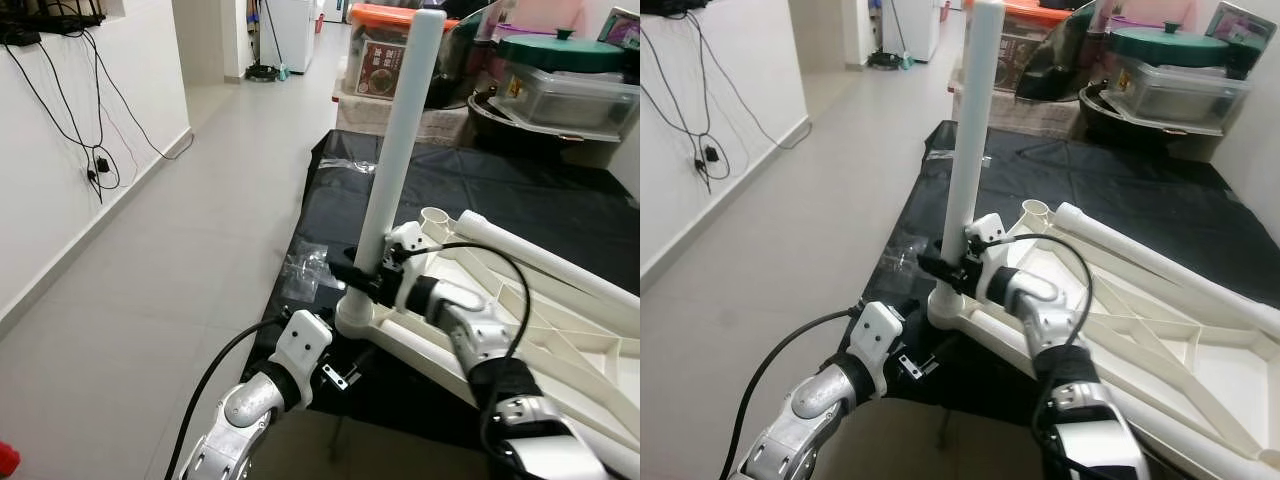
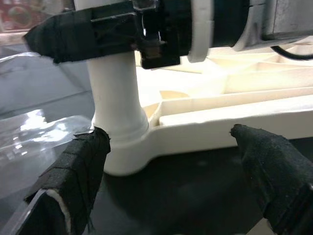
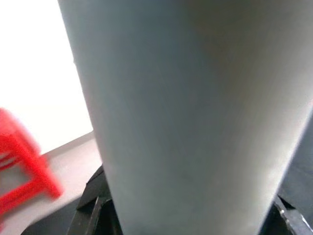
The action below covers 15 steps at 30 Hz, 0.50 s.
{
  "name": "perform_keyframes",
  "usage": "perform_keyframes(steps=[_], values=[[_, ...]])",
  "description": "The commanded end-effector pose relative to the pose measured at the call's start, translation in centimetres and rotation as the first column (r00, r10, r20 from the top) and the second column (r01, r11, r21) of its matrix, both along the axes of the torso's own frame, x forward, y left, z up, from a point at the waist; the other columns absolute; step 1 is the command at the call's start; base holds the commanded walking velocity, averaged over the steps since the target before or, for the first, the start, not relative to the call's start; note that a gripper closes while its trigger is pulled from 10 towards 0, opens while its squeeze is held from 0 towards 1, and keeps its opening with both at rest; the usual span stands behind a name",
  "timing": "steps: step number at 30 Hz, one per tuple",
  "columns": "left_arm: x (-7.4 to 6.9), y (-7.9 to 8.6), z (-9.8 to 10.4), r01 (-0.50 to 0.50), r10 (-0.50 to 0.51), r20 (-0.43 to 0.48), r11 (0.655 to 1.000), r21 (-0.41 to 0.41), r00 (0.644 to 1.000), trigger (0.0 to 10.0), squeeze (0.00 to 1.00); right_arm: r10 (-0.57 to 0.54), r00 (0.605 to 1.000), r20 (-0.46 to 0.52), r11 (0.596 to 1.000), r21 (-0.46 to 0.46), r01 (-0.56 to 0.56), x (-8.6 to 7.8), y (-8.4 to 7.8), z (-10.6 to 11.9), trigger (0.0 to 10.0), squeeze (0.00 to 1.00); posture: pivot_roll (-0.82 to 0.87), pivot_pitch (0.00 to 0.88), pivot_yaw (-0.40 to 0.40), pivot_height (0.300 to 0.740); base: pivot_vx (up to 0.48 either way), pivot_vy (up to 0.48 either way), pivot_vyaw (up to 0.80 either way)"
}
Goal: Building children table
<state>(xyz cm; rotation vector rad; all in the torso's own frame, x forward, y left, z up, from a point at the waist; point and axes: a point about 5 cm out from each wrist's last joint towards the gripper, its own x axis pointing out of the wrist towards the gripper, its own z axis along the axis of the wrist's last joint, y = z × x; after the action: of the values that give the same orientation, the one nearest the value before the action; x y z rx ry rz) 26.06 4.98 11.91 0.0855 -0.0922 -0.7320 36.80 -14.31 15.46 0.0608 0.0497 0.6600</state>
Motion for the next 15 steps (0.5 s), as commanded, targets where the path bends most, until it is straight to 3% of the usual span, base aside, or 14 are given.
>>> perform_keyframes(steps=[1, 3, 4, 5, 6, 7, 8, 9, 10, 11, 13, 14, 15], values=[[-0.1, 0.0, -0.1, 0.007, -0.007, -0.006, 1.000, 0.008, 1.000, 10.0, 0.00, -0.255, 0.967, -0.016, 0.966, 0.042, 0.255, 0.6, -1.3, -0.1, 0.0, 0.00, 0.17, 0.000, -0.102, 0.740, 0.000, 0.000, 0.00], [-0.1, 0.0, -0.1, 0.007, -0.007, -0.006, 1.000, 0.008, 1.000, 10.0, 0.00, -0.255, 0.967, -0.016, 0.966, 0.042, 0.255, 0.6, -1.3, -0.1, 0.0, 0.00, 0.17, 0.000, -0.102, 0.740, 0.000, 0.000, 0.00], [-0.1, 0.0, -0.2, 0.008, -0.008, -0.007, 1.000, 0.009, 1.000, 10.0, 0.00, -0.462, 0.886, -0.048, 0.884, 0.065, 0.464, 0.8, -2.1, -0.4, 0.0, 0.00, 0.17, 0.000, -0.102, 0.740, 0.000, 0.000, 0.00], [0.0, 0.0, -0.2, 0.009, -0.009, -0.008, 1.000, 0.009, 1.000, 10.0, 0.00, -0.676, 0.732, -0.086, 0.729, 0.064, 0.681, 0.4, -3.5, -1.0, 0.0, 0.00, 0.17, 0.000, -0.099, 0.740, 0.000, 0.000, 0.00], [0.0, 0.0, -0.2, 0.009, -0.009, -0.008, 1.000, 0.009, 1.000, 10.0, 0.00, -0.676, 0.732, -0.086, 0.729, 0.064, 0.681, 0.4, -3.5, -1.0, 0.0, 0.00, 0.17, 0.000, -0.099, 0.740, 0.000, 0.000, 0.00], [0.0, 0.0, -0.2, 0.010, -0.010, -0.009, 1.000, 0.009, 1.000, 10.0, 0.00, -0.817, 0.567, -0.108, 0.565, 0.057, 0.823, -0.3, -4.7, -1.5, 0.0, 0.00, 0.17, 0.000, -0.102, 0.740, 0.000, 0.000, 0.00], [0.0, 0.0, -0.1, 0.009, -0.009, -0.008, 1.000, 0.008, 1.000, 10.0, 0.00, -0.888, 0.443, -0.125, 0.439, 0.061, 0.896, -1.2, -5.2, -1.8, 0.0, 0.00, 0.17, 0.000, -0.102, 0.740, 0.000, 0.000, 0.00], [0.0, 0.0, -0.1, 0.009, -0.009, -0.008, 1.000, 0.008, 1.000, 10.0, 0.00, -0.888, 0.443, -0.125, 0.439, 0.061, 0.896, -1.2, -5.2, -1.8, 0.0, 0.00, 0.17, 0.000, -0.102, 0.740, 0.000, 0.000, 0.00], [0.0, 0.0, -0.1, 0.009, -0.009, -0.008, 1.000, 0.008, 1.000, 10.0, 0.00, -0.922, 0.366, -0.129, 0.360, 0.065, 0.931, -1.8, -5.4, -1.8, 0.0, 0.00, 0.17, 0.000, -0.101, 0.740, 0.000, 0.000, 0.00], [0.0, 0.0, -0.1, 0.008, -0.008, -0.008, 1.000, 0.008, 1.000, 10.0, 0.00, -0.939, 0.314, -0.143, 0.305, 0.084, 0.949, -2.2, -4.9, -1.7, 0.0, 0.00, 0.17, 0.000, -0.101, 0.740, 0.000, 0.000, 0.00], [0.0, 0.0, -0.1, 0.008, -0.008, -0.008, 1.000, 0.008, 1.000, 10.0, 0.00, -0.939, 0.314, -0.143, 0.305, 0.084, 0.949, -2.2, -4.9, -1.7, 0.0, 0.00, 0.17, 0.000, -0.101, 0.740, 0.000, 0.000, 0.00], [0.0, 0.0, -0.2, 0.008, -0.008, -0.008, 1.000, 0.008, 1.000, 10.0, 0.00, -0.946, 0.287, -0.152, 0.275, 0.095, 0.957, -2.4, -4.5, -1.5, 0.0, 0.00, 0.17, 0.000, -0.101, 0.740, 0.000, 0.000, 0.00], [0.0, 0.0, -0.2, 0.008, -0.008, -0.008, 1.000, 0.008, 1.000, 10.0, 0.00, -0.946, 0.287, -0.152, 0.275, 0.095, 0.957, -2.4, -4.5, -1.5, 0.0, 0.00, 0.17, 0.000, -0.101, 0.740, 0.000, 0.000, 0.00]])
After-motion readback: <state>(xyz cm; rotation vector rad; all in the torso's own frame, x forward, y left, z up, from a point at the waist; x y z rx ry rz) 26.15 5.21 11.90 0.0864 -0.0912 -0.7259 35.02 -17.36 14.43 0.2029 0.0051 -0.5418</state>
